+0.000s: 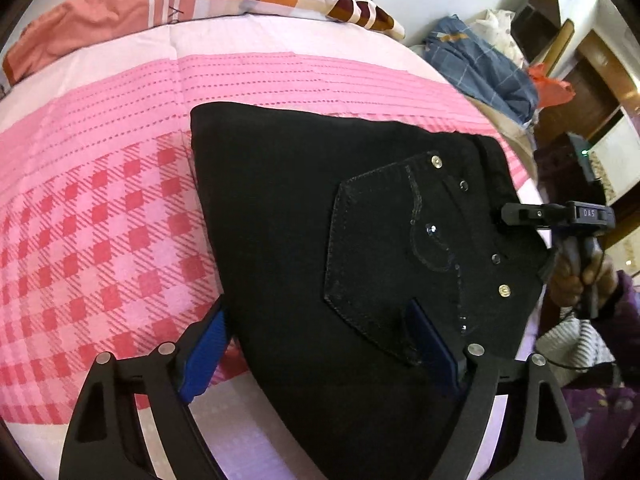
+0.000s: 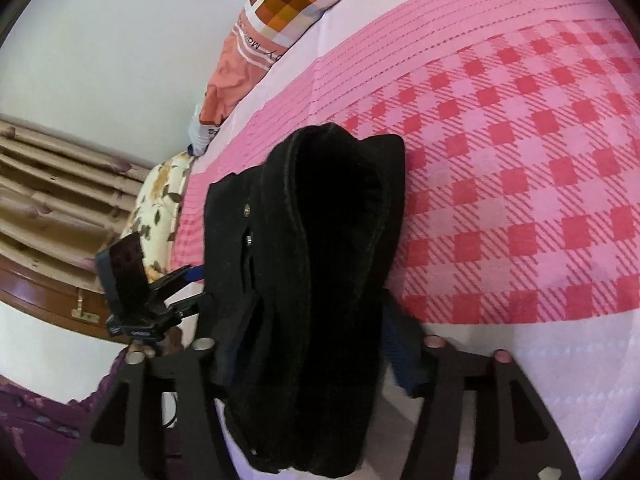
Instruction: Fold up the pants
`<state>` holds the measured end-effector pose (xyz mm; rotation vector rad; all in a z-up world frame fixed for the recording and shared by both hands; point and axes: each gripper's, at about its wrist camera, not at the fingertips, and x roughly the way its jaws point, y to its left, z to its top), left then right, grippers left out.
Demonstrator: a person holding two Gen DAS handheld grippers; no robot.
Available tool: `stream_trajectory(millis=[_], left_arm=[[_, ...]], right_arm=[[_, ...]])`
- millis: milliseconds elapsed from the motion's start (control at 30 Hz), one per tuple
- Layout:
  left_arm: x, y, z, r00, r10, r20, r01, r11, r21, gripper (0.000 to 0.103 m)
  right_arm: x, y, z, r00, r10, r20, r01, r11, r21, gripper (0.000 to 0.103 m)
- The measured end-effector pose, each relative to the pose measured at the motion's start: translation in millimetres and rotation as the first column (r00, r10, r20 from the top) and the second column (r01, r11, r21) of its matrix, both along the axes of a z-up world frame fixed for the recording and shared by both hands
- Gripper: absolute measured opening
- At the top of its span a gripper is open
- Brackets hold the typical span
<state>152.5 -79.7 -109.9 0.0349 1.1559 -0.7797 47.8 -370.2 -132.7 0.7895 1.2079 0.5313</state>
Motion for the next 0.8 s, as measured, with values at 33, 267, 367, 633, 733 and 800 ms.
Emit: stream_trajectory(millis=[33,267,367,633,733,800], left_arm=[[1,1,0,1.0,0.0,-0.005,0.0,1.0,-0.009,0.085],[20,11,-2,0.998,-0.012,-0.064,0.005,0.994,-0.111,0.087],[28,11,-2,0.994,-0.027,-0.108,0.012,0.991,-0.131,0.087],[28,6,5,0.985,0.12,-0.124,-0.132,0.987,-0.089,0.039],[26,13,7,0.976,0.168,-0.138,-0.185,0.976,-0.119,0.028],[20,14,11,0.977,0.18,-0.117,-0.193,0.974,-0.12,0.025]], right_arm=[[1,0,0,1.0,0.015,-0.008,-0.015,1.0,0.001,0.067],[15,-1,-7,0.997,0.058,-0.048,-0.054,0.995,0.078,0.073],[17,6,-8,0.997,0.065,-0.029,-0.063,0.995,0.078,0.066],[-4,4,-13,0.998,-0.051,-0.039,0.056,0.99,0.129,0.031],[-10,3,-11,0.997,-0.078,-0.026,0.082,0.985,0.152,0.03],[-14,0,-12,0.995,-0.094,-0.027,0.098,0.982,0.163,0.03]])
